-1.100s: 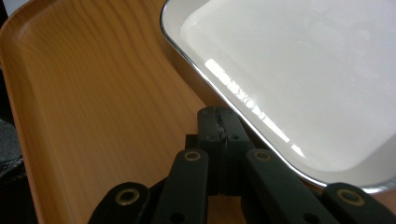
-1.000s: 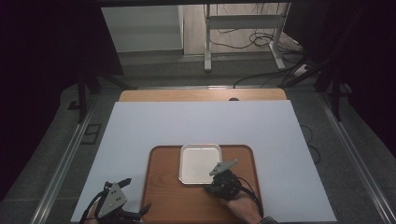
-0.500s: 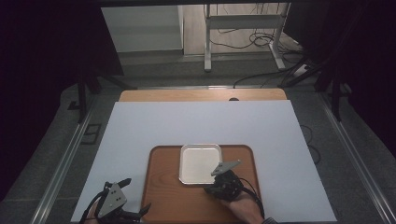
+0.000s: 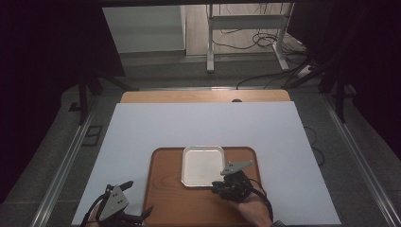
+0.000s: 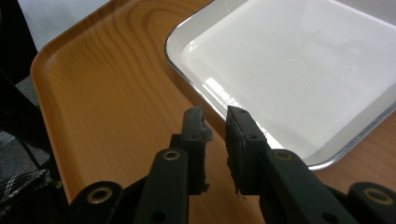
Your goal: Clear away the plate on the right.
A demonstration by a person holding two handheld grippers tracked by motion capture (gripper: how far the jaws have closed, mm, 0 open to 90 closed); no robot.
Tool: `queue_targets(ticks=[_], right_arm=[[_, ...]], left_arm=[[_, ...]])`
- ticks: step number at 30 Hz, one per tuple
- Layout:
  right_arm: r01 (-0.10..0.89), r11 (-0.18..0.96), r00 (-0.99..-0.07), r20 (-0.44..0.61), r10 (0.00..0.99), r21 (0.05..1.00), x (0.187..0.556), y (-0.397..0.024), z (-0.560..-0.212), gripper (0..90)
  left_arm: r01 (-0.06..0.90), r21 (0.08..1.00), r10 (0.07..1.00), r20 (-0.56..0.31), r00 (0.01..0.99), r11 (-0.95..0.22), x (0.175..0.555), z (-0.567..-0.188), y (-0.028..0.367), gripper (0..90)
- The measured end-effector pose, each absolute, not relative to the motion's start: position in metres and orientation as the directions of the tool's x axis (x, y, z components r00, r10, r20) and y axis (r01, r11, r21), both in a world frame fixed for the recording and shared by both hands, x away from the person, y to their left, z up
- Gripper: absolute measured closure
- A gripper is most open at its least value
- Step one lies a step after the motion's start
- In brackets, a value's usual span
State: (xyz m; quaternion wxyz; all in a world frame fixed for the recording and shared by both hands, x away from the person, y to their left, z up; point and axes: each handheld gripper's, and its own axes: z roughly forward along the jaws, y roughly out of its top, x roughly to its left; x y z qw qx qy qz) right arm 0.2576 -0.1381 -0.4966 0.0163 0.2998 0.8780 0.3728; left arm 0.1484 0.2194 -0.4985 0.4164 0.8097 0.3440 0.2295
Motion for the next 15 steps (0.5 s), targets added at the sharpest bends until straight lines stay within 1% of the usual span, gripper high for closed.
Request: queue_targets(ticks=[5, 15], right_arm=[[0.513, 0.534, -0.815, 0.185, 0.549, 0.672, 0.258, -0.142, -0.494, 71.2], [0.508, 0.524, -0.808, 0.169, 0.564, 0.683, 0.258, -0.15, -0.489, 65.2]], left_arm=[[0.366, 0.833, 0.748, 0.082, 0.659, -0.414, 0.148, -0.498, 0.219, 1.4], [0.366, 0.832, 0.748, 0.084, 0.659, -0.416, 0.148, -0.498, 0.219, 1.4]])
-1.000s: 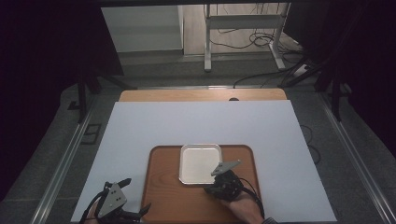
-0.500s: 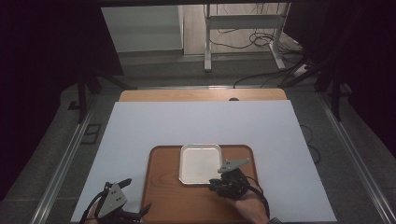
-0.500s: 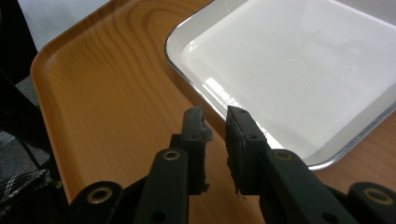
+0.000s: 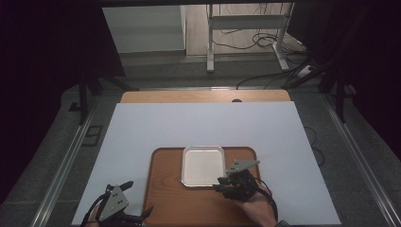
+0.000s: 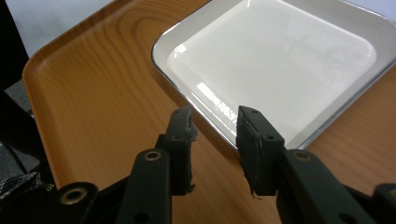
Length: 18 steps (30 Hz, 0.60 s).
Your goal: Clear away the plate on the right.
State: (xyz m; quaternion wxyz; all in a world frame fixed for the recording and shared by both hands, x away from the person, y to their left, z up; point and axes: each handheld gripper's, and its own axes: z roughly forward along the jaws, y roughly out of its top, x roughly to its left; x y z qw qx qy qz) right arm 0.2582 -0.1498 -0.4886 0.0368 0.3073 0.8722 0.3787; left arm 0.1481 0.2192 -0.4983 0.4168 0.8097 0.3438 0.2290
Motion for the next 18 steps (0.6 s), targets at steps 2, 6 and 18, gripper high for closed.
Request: queue_targets(ticks=[2, 6, 18], right_arm=[[0.508, 0.521, -0.807, 0.166, 0.567, 0.685, 0.258, -0.152, -0.488, 64.1], [0.508, 0.517, -0.804, 0.164, 0.572, 0.688, 0.258, -0.154, -0.486, 62.0], [0.521, 0.491, -0.787, 0.171, 0.592, 0.698, 0.261, -0.166, -0.48, 52.0]], left_arm=[[0.366, 0.832, 0.748, 0.084, 0.658, -0.416, 0.148, -0.498, 0.219, 1.4], [0.366, 0.831, 0.748, 0.086, 0.658, -0.418, 0.148, -0.499, 0.219, 1.4], [0.364, 0.831, 0.748, 0.089, 0.658, -0.42, 0.148, -0.498, 0.22, 1.4]])
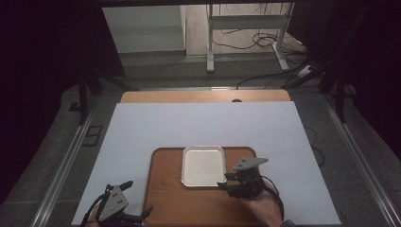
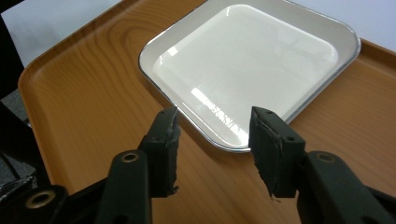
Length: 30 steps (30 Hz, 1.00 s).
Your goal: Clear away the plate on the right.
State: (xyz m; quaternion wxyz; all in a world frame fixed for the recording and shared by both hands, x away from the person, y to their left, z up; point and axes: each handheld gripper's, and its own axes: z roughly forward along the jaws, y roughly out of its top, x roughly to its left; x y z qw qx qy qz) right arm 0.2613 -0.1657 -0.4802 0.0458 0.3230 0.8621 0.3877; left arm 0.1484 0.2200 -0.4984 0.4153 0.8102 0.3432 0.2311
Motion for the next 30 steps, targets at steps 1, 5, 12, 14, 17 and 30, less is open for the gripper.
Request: queue_targets(ticks=[1, 5, 12, 14, 17, 30], right_arm=[[0.522, 0.49, -0.785, 0.169, 0.596, 0.698, 0.262, -0.167, -0.48, 51.0], [0.518, 0.49, -0.785, 0.161, 0.598, 0.701, 0.263, -0.169, -0.479, 46.5], [0.504, 0.49, -0.785, 0.141, 0.603, 0.711, 0.264, -0.172, -0.476, 38.0], [0.502, 0.486, -0.785, 0.142, 0.603, 0.716, 0.265, -0.173, -0.475, 35.3], [0.498, 0.486, -0.787, 0.138, 0.602, 0.718, 0.265, -0.175, -0.474, 32.4], [0.47, 0.472, -0.785, 0.108, 0.61, 0.746, 0.263, -0.186, -0.466, 22.2]], left_arm=[[0.364, 0.831, 0.748, 0.089, 0.658, -0.42, 0.148, -0.498, 0.22, 1.4], [0.364, 0.831, 0.748, 0.089, 0.657, -0.42, 0.148, -0.498, 0.22, 1.4], [0.364, 0.832, 0.748, 0.09, 0.657, -0.42, 0.148, -0.498, 0.22, 1.4], [0.364, 0.833, 0.749, 0.088, 0.656, -0.417, 0.148, -0.498, 0.22, 1.4], [0.364, 0.832, 0.749, 0.09, 0.656, -0.419, 0.148, -0.498, 0.22, 1.4], [0.367, 0.834, 0.752, 0.084, 0.654, -0.412, 0.148, -0.498, 0.221, 1.4]])
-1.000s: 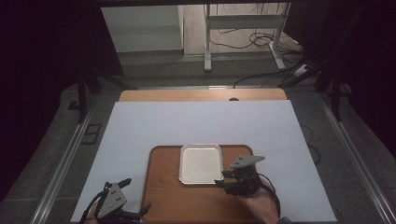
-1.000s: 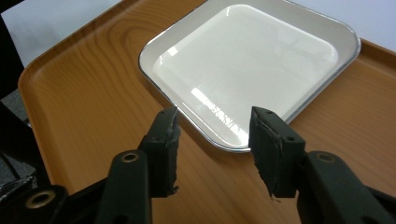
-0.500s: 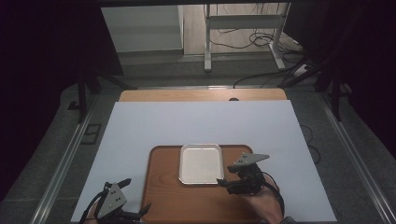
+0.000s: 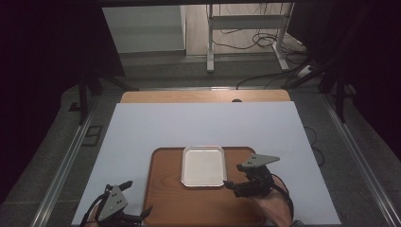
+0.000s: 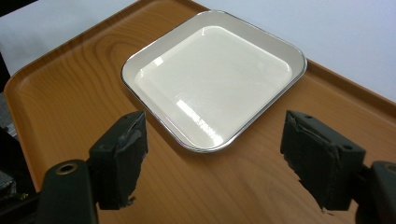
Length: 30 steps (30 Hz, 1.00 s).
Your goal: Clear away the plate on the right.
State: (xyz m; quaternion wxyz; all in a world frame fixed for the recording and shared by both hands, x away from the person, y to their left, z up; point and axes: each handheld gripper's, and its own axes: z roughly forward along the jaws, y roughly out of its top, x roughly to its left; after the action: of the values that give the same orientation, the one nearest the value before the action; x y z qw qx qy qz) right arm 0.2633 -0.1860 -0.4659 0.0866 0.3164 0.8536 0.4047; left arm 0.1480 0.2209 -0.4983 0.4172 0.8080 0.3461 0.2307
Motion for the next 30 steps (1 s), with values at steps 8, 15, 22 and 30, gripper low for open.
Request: queue_targets(ticks=[8, 15, 22, 30], right_arm=[[0.469, 0.459, -0.78, 0.109, 0.617, 0.755, 0.261, -0.196, -0.464, 17.9], [0.473, 0.447, -0.777, 0.119, 0.618, 0.759, 0.258, -0.206, -0.464, 14.3], [0.483, 0.435, -0.763, 0.122, 0.634, 0.76, 0.256, -0.215, -0.465, 10.4], [0.484, 0.433, -0.746, 0.1, 0.659, 0.76, 0.255, -0.228, -0.467, 7.2]], left_arm=[[0.368, 0.835, 0.753, 0.082, 0.653, -0.41, 0.148, -0.498, 0.221, 1.4], [0.367, 0.833, 0.752, 0.085, 0.654, -0.413, 0.148, -0.499, 0.221, 1.4], [0.368, 0.833, 0.752, 0.084, 0.653, -0.413, 0.148, -0.499, 0.221, 1.4], [0.37, 0.83, 0.751, 0.087, 0.654, -0.418, 0.148, -0.499, 0.221, 1.4]])
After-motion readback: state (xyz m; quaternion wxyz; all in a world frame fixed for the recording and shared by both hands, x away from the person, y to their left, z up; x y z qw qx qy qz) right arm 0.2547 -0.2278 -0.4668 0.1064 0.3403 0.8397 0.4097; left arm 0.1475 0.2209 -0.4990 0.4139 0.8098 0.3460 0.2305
